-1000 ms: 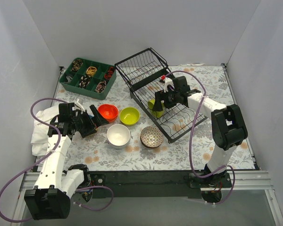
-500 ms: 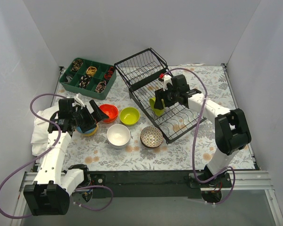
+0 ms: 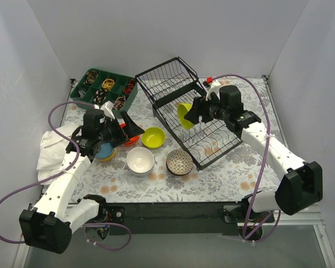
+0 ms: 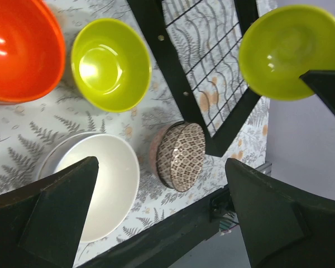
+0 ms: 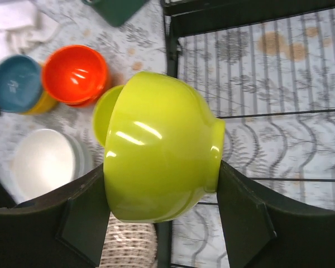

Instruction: Unload the bowls from the dish rack

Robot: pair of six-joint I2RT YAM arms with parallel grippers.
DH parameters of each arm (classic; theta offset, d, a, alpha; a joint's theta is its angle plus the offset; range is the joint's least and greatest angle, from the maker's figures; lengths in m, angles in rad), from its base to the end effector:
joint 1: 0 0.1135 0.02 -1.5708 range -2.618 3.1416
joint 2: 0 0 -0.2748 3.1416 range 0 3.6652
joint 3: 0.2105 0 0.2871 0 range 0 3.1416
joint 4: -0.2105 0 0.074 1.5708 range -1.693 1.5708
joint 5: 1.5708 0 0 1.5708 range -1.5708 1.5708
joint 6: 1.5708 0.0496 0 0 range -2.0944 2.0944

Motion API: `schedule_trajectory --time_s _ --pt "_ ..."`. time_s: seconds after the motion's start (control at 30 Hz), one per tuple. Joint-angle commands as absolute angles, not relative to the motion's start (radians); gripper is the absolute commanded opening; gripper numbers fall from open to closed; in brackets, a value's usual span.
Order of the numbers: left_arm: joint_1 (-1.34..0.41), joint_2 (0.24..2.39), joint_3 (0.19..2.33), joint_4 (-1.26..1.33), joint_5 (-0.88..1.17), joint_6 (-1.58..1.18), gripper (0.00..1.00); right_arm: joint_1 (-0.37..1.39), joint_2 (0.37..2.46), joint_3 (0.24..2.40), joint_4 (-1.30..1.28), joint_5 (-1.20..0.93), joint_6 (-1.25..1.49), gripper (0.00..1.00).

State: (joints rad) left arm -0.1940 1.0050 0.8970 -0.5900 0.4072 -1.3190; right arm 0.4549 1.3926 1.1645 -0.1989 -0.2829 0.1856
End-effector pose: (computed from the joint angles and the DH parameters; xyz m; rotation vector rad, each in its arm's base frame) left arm 0.2414 -0.0674 0.2980 -1.1362 2.2563 -1.1825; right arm 0.3254 0.1746 0.3285 -0.4589 1.9953 0.6887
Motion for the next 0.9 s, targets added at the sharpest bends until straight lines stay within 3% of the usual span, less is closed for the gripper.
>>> schedule_trajectory --time_s 0.0,0.17,0.43,0.53,0.73,0.87 --pt "-0.255 0.971 0.919 -0.430 0.338 -1.400 0.98 0.462 1.292 1.089 -0.065 -0.437 0.395 0.11" --pt "-0.323 0.969 0.907 -0.336 0.310 -1.422 0.98 0.465 1.203 0.959 0.148 -0.544 0.604 0.11" --pt "-0.457 1.029 0.903 -0.241 0.255 -1.454 0.93 0.489 1.126 0.871 0.235 -0.597 0.759 0.11" --pt "-0.523 1.063 0.910 -0.233 0.213 -1.456 0.88 0.492 1.100 0.838 0.259 -0.586 0.785 0.11" --pt "-0.607 1.114 0.911 -0.203 0.158 -1.468 0.59 0.497 1.081 0.798 0.294 -0.597 0.822 0.11" --pt "-0.655 1.150 0.920 -0.189 0.131 -1.471 0.51 0.499 1.080 0.787 0.307 -0.600 0.830 0.11"
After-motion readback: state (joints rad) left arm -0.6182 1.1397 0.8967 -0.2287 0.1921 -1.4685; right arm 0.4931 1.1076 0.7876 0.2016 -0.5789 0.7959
